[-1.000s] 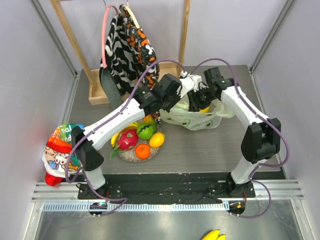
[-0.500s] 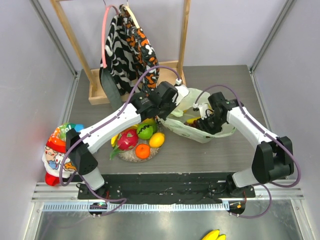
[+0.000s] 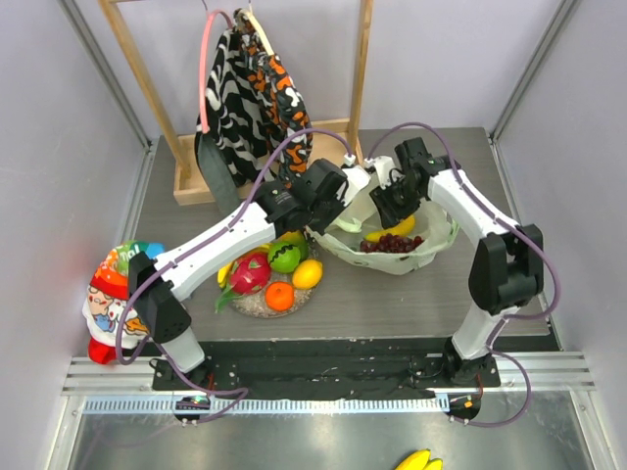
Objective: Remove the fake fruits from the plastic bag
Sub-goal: Adjust the plastic bag at the center of the board.
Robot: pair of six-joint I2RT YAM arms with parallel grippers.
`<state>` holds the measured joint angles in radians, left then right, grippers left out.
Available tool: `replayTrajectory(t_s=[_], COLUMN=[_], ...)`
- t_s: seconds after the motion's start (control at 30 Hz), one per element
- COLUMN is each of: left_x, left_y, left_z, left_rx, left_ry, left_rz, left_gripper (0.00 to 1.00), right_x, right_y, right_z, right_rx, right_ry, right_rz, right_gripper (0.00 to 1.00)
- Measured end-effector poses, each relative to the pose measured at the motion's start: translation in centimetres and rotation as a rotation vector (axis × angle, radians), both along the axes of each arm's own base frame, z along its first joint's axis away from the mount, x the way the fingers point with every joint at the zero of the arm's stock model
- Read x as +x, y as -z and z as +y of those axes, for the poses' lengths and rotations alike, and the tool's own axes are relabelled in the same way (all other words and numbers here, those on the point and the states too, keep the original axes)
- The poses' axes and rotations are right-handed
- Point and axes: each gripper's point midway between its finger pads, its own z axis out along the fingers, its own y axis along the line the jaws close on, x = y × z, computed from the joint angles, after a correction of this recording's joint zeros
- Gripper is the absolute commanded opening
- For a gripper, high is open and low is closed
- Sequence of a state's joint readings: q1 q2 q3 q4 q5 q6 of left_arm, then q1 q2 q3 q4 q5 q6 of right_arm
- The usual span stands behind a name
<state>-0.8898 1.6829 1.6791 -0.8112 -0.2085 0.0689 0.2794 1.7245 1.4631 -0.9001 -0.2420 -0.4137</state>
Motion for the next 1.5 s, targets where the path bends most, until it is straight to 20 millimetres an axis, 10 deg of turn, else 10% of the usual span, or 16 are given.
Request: replayTrajectory(t_s=[0.43,0.73,1.5], left_x=[-0.3,-0.5,-0.6], left_y=[-0.7,-1.5,-2.2], left_z=[-0.8,-1.6,-2.5], left_rx=[-0.016,-0.047,-0.079], left_ry=[0.068,0.098,0.124], left_rz=[-0.001,0.003,0.01], left_gripper=[0.0,0.0,0.0], right_x=[6.2,9.8,7.1], right_y=[2.5,2.0,2.7], right_z=[3.6,7.2,9.5], right_rx=[0.086,0.232,0.116], right_ry=[-0.026,0.004,0.003], right_rz=[0.059,0.097,0.164], right_gripper=[0.99,0.92,0.78])
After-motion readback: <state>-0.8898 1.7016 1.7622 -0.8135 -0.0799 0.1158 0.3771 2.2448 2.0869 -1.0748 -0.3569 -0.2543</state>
